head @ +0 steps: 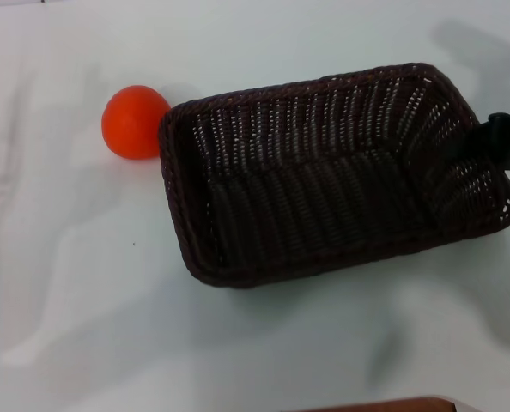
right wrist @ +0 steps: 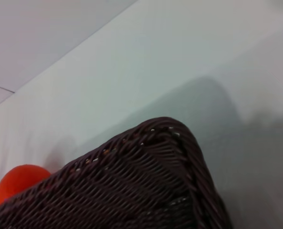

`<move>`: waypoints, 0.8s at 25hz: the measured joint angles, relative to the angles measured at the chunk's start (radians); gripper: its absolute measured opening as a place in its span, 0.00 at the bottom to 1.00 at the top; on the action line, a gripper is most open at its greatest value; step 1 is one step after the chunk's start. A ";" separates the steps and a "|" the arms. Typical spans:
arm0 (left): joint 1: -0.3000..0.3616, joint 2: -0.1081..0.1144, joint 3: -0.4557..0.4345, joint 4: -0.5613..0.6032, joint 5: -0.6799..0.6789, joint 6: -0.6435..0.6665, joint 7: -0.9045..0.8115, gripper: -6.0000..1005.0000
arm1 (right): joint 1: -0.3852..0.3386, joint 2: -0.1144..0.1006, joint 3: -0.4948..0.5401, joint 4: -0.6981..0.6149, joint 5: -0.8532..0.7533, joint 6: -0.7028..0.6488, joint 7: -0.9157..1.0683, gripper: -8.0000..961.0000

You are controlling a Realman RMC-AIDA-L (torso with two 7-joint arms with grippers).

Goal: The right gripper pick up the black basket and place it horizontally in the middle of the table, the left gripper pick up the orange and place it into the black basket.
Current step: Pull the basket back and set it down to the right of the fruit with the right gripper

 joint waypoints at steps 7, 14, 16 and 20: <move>-0.001 0.003 0.000 0.001 0.000 0.003 0.000 0.84 | -0.032 0.000 -0.011 0.008 0.015 -0.054 0.002 0.21; 0.004 0.002 0.000 -0.005 0.000 0.004 0.000 0.84 | -0.062 -0.007 -0.012 0.043 0.054 -0.117 -0.007 0.22; 0.005 0.002 0.000 -0.005 0.000 0.004 0.000 0.84 | -0.062 -0.009 -0.012 0.061 0.061 -0.128 -0.014 0.21; 0.000 0.000 0.000 -0.007 0.000 0.004 0.000 0.84 | -0.053 -0.019 -0.008 0.130 0.106 -0.146 -0.036 0.23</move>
